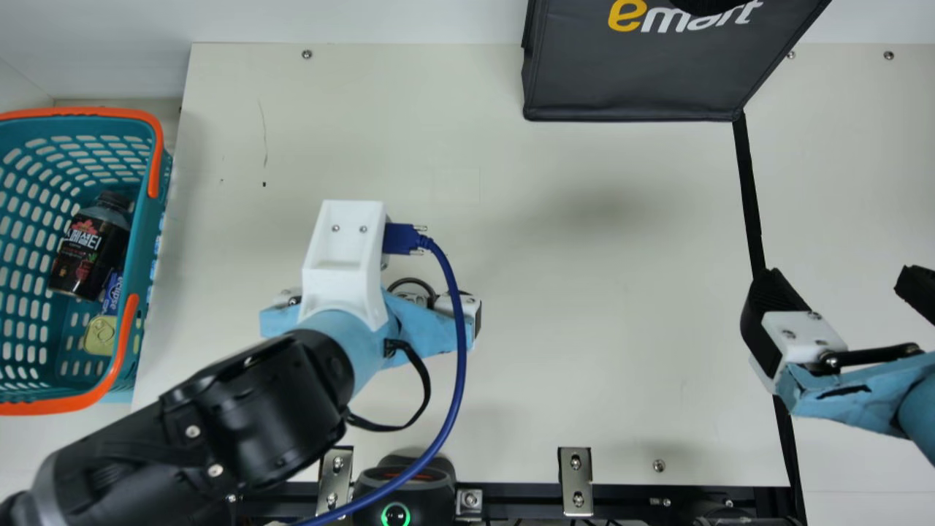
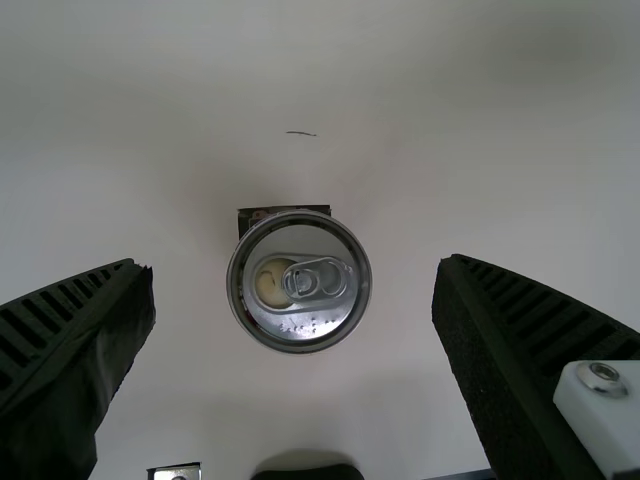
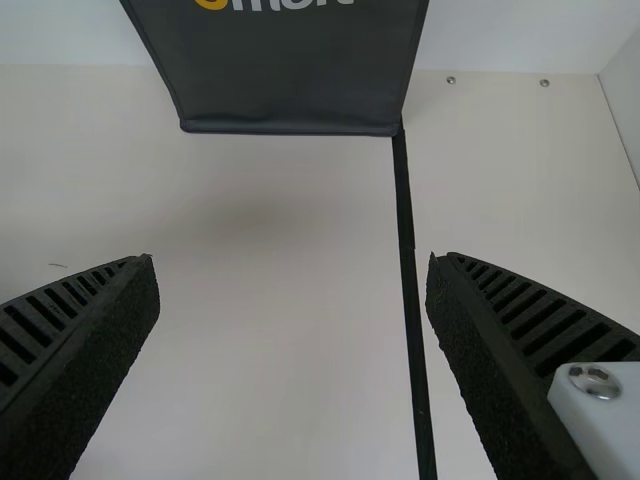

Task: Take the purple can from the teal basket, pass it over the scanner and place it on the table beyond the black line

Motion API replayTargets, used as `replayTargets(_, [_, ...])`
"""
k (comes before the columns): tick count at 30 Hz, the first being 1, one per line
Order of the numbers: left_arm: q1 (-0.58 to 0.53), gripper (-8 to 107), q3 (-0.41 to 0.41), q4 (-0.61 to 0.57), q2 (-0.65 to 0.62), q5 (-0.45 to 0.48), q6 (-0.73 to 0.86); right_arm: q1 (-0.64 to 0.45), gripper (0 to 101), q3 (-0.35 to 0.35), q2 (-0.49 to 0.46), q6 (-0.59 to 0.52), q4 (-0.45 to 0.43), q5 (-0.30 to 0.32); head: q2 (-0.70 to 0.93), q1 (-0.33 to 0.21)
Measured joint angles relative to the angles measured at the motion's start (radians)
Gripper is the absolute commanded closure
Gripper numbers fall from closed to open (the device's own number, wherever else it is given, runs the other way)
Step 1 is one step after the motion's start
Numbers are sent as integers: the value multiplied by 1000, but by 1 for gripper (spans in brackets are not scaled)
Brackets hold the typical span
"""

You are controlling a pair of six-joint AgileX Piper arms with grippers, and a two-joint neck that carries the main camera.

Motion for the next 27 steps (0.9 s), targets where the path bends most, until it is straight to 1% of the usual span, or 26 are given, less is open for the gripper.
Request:
replayTargets(16, [-7,9,23,0,68,-13,-37,0,6,0,0,0,0,0,2,0])
replayTargets(27, [-1,82,33,0,83,-20,-39,0,6,0,0,0,0,0,0,0])
